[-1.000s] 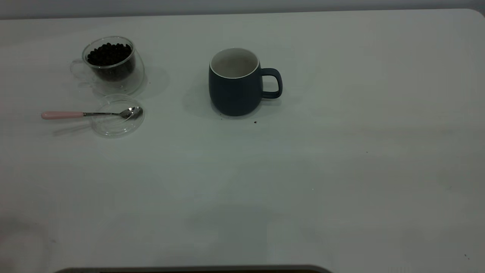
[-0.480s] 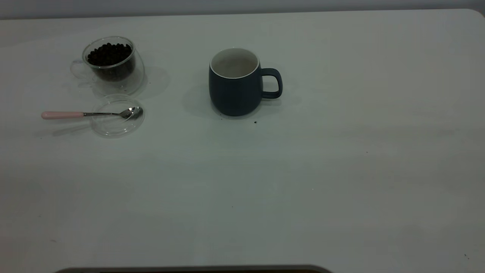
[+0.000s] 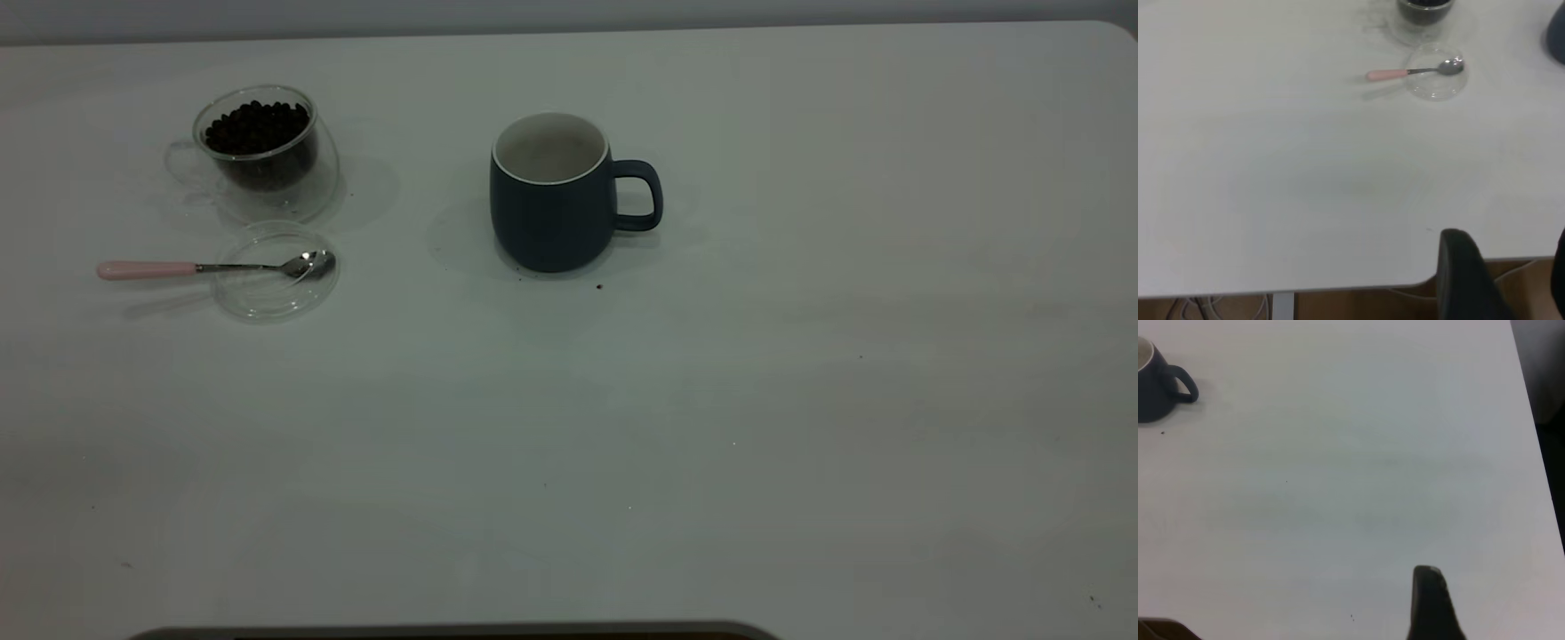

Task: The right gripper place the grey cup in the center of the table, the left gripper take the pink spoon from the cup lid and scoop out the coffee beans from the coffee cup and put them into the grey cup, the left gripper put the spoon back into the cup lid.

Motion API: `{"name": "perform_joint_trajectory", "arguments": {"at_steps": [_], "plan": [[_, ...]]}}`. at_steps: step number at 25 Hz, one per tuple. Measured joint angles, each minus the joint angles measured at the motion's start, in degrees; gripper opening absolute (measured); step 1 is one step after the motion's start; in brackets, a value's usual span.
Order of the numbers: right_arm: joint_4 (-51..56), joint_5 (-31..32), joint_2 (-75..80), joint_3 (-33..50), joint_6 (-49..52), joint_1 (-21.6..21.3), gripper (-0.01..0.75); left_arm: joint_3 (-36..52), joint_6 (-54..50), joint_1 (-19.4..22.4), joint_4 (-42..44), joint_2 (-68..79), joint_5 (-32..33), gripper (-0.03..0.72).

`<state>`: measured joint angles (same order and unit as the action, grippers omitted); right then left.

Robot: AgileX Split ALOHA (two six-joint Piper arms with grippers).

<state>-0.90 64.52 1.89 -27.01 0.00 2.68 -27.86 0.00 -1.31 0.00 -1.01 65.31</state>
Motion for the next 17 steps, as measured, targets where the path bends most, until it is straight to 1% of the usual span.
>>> {"name": "perform_joint_trajectory", "arguments": {"at_steps": [4,17], "plan": [[0.0,0.0,0.0,0.0,0.0,0.0,0.506,0.0,0.0,1.0,-0.3,0.0,0.0,0.38],[0.0,0.0,0.0,0.0,0.0,0.0,0.506,0.0,0.0,1.0,-0.3,0.0,0.0,0.38]]}}
